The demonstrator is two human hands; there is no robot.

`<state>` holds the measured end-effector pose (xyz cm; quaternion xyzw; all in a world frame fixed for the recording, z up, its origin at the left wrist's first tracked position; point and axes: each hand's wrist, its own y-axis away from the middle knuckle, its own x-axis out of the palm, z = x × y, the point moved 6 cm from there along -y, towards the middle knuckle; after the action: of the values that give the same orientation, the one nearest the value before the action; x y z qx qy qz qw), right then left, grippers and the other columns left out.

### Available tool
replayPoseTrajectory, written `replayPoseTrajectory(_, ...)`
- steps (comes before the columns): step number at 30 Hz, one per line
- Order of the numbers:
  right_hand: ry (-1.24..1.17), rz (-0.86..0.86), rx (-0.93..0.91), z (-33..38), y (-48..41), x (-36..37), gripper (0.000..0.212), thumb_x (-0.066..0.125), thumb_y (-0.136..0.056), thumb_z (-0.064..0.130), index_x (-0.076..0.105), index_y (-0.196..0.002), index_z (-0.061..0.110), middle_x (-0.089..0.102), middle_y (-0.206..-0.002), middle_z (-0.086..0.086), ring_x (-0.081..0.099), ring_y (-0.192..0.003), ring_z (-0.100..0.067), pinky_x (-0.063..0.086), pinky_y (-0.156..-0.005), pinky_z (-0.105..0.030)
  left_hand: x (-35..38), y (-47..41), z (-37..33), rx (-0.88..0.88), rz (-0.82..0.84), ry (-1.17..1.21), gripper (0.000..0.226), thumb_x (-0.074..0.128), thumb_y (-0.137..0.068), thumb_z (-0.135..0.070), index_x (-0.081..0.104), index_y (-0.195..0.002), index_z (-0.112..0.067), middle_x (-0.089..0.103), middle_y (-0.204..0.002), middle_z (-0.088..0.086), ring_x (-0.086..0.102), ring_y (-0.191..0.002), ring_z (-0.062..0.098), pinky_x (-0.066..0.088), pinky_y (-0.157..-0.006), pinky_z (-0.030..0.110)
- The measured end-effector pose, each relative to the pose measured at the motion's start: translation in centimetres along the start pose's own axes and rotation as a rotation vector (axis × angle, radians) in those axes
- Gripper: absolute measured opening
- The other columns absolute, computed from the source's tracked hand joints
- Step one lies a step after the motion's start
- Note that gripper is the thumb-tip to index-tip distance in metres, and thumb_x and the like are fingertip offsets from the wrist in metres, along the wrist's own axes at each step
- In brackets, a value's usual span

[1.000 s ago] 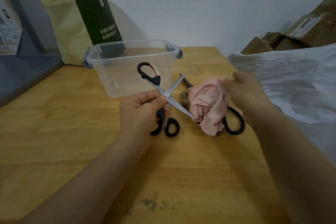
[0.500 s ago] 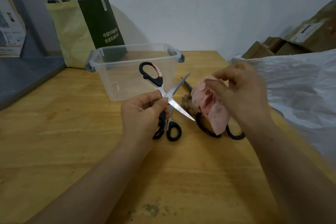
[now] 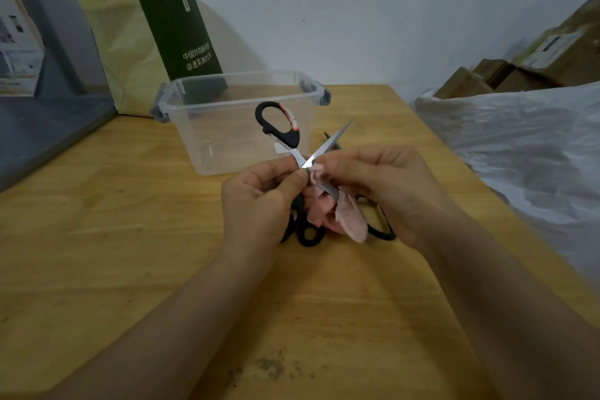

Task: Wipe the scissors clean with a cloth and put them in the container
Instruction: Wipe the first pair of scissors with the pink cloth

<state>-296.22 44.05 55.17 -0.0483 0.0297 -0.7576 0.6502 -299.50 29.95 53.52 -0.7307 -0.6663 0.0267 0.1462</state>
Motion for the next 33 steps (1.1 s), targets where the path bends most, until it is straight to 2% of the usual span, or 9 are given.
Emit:
replayPoseTrajectory(3, 0.027, -0.051, -0.046, -0.3, 0.0, 0.2, 0.012, 0.073, -0.071, -0.004, 0.072, -0.081, 0.001, 0.073, -0.074, -0.010, 0.069, -0.064, -0.013, 0.054, -0.062, -0.019, 0.2, 0.2, 0.0, -0.014, 0.009, 0.020, 0.022, 0.066, -0.081, 0.004, 0.069, -0.076, -0.018, 0.072, -0.065, -0.005, 0.068, -0.065, 0.009, 0.058, -0.064, 0.022)
replayPoseTrajectory(6, -0.102, -0.088, -0.022, -0.5, 0.1, 0.4, 0.016, 0.072, -0.070, -0.011, 0.064, -0.082, -0.003, 0.070, -0.065, -0.006, 0.067, -0.056, -0.013, 0.055, -0.052, -0.021, 0.2, 0.2, 0.3, -0.049, 0.012, 0.064, 0.021, 0.065, -0.081, 0.003, 0.070, -0.077, -0.017, 0.073, -0.069, -0.001, 0.069, -0.070, 0.015, 0.059, -0.069, 0.028)
replayPoseTrajectory(9, -0.196, -0.075, 0.015, -0.6, 0.3, 0.9, 0.020, 0.071, -0.071, -0.011, 0.061, -0.087, -0.005, 0.068, -0.061, -0.006, 0.064, -0.050, -0.013, 0.050, -0.047, -0.022, 0.3, 0.2, 0.4, -0.069, 0.024, 0.090, 0.021, 0.063, -0.082, 0.003, 0.072, -0.079, -0.015, 0.074, -0.077, 0.007, 0.069, -0.076, 0.023, 0.059, -0.074, 0.035)
replayPoseTrajectory(12, -0.151, -0.095, -0.010, -0.5, 0.3, 0.8, 0.023, 0.074, -0.070, -0.008, 0.060, -0.088, -0.007, 0.068, -0.060, -0.008, 0.064, -0.050, -0.015, 0.053, -0.049, -0.026, 0.5, 0.4, 0.3, -0.048, 0.046, 0.066, 0.027, 0.061, -0.084, 0.004, 0.072, -0.078, -0.020, 0.074, -0.080, 0.004, 0.070, -0.084, 0.024, 0.059, -0.074, 0.032)
replayPoseTrajectory(16, -0.219, -0.168, -0.041, -0.5, 0.2, 1.0, 0.016, 0.071, -0.072, -0.011, 0.060, -0.083, -0.013, 0.066, -0.058, -0.013, 0.062, -0.046, -0.017, 0.053, -0.047, -0.026, 0.5, 0.5, 0.3, -0.050, 0.038, 0.053, 0.030, 0.060, -0.085, 0.004, 0.072, -0.077, -0.022, 0.074, -0.077, 0.003, 0.070, -0.078, 0.019, 0.059, -0.071, 0.029)
replayPoseTrajectory(22, -0.399, -0.236, 0.029, -0.9, 0.2, 0.8, 0.012, 0.064, -0.081, -0.009, 0.054, -0.088, -0.007, 0.064, -0.053, -0.015, 0.058, -0.037, -0.023, 0.045, -0.039, -0.025, 0.6, 0.3, 1.1, -0.144, 0.003, 0.104, 0.027, 0.060, -0.085, 0.005, 0.071, -0.078, -0.018, 0.072, -0.080, 0.010, 0.067, -0.077, 0.023, 0.058, -0.070, 0.031)
replayPoseTrajectory(27, -0.246, -0.219, 0.007, -0.9, 0.2, 0.9, 0.022, 0.075, -0.071, -0.005, 0.058, -0.083, -0.004, 0.068, -0.063, -0.017, 0.062, -0.046, -0.020, 0.054, -0.048, -0.030, 0.9, 0.5, 0.4, -0.039, 0.056, 0.021, 0.026, 0.060, -0.085, 0.005, 0.071, -0.083, -0.018, 0.074, -0.082, 0.002, 0.071, -0.079, 0.017, 0.058, -0.072, 0.026)
replayPoseTrajectory(29, -0.227, -0.231, 0.014, -1.0, 0.2, 0.9, 0.022, 0.076, -0.069, -0.005, 0.057, -0.080, -0.002, 0.066, -0.060, -0.014, 0.061, -0.045, -0.017, 0.055, -0.047, -0.025, 0.9, 0.6, 0.4, -0.020, 0.060, -0.012, 0.028, 0.060, -0.085, 0.006, 0.071, -0.082, -0.019, 0.074, -0.076, -0.002, 0.070, -0.075, 0.013, 0.058, -0.070, 0.024)
replayPoseTrajectory(33, -0.311, -0.198, 0.101, -1.2, 0.2, 1.0, 0.021, 0.071, -0.074, -0.008, 0.052, -0.076, 0.001, 0.063, -0.051, -0.011, 0.058, -0.038, -0.017, 0.050, -0.040, -0.027, 0.7, 0.4, 1.0, -0.101, 0.018, 0.027, 0.020, 0.061, -0.084, 0.006, 0.071, -0.090, -0.010, 0.072, -0.087, 0.013, 0.068, -0.082, 0.023, 0.057, -0.081, 0.038)
